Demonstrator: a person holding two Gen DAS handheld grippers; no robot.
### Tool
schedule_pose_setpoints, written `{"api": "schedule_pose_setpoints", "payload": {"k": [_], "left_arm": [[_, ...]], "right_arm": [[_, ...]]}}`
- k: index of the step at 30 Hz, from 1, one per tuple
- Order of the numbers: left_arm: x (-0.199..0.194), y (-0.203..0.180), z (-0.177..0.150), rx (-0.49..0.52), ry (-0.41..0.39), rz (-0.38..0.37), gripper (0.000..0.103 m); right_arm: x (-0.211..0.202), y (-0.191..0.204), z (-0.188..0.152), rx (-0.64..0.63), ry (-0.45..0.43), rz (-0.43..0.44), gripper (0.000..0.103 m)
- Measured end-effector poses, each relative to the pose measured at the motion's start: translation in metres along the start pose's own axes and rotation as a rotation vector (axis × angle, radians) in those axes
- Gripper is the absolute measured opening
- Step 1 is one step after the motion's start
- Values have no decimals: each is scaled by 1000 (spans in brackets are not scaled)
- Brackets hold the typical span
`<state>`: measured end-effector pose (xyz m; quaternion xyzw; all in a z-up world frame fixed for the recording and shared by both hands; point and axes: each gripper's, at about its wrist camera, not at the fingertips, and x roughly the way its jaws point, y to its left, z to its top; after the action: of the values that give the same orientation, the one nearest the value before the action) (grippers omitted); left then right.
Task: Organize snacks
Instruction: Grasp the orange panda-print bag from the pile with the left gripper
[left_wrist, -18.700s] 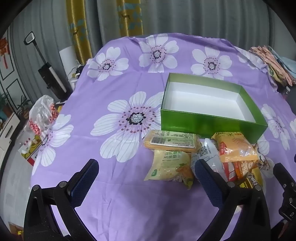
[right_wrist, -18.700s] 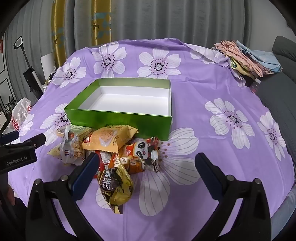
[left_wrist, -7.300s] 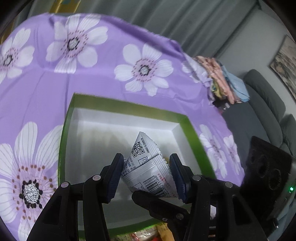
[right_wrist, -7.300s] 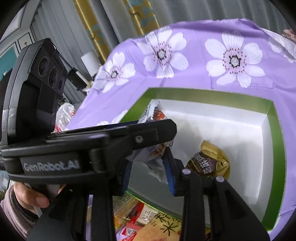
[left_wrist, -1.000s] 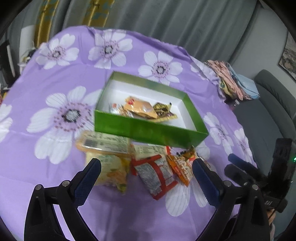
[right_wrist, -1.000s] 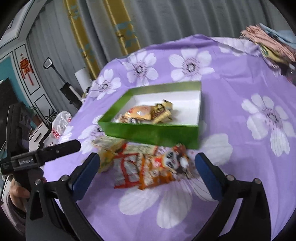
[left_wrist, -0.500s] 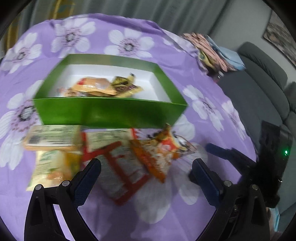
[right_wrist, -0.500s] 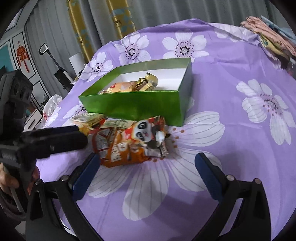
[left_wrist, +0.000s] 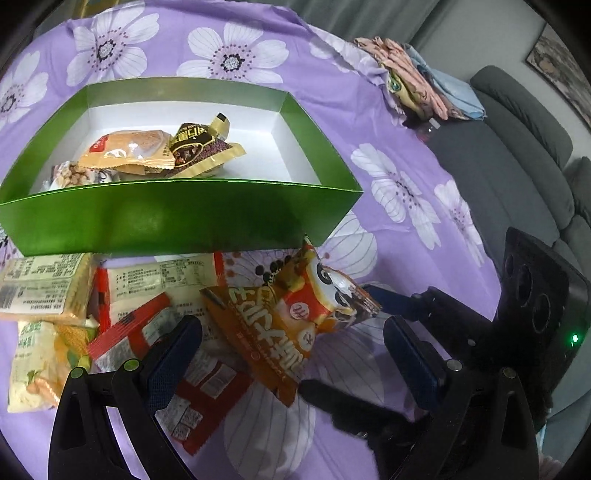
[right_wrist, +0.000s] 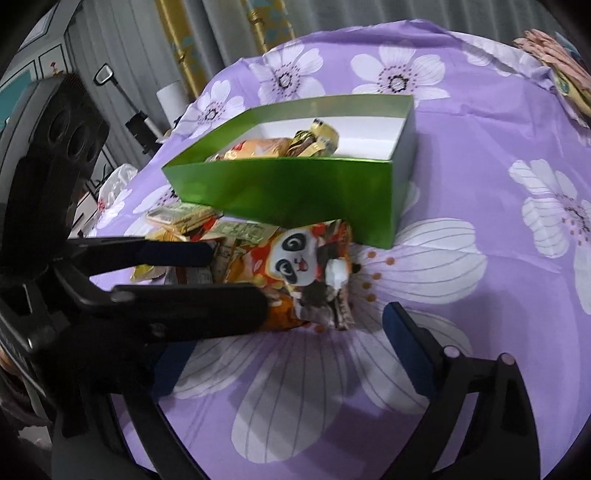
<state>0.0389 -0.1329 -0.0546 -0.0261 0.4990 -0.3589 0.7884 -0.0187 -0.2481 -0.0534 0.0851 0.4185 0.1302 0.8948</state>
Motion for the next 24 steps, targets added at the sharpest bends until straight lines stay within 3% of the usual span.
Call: {"api": "schedule_pose_setpoints", "payload": {"k": [6,14,19,24], "left_arm": [[8,-1,5,8,16,-22,98],[10,5,1,-1,7,-26,78],[7,7,-4,2,3,-39,74],[-2,3,-9,10,-12,-59,73]], "right_arm": [[13,4,4,-11,33,42,76],[9,4,4,-1,-7,32,63],[5,11,5,-17,-34,45,45],[-6,20,3,-47,-73,17,44]]}}
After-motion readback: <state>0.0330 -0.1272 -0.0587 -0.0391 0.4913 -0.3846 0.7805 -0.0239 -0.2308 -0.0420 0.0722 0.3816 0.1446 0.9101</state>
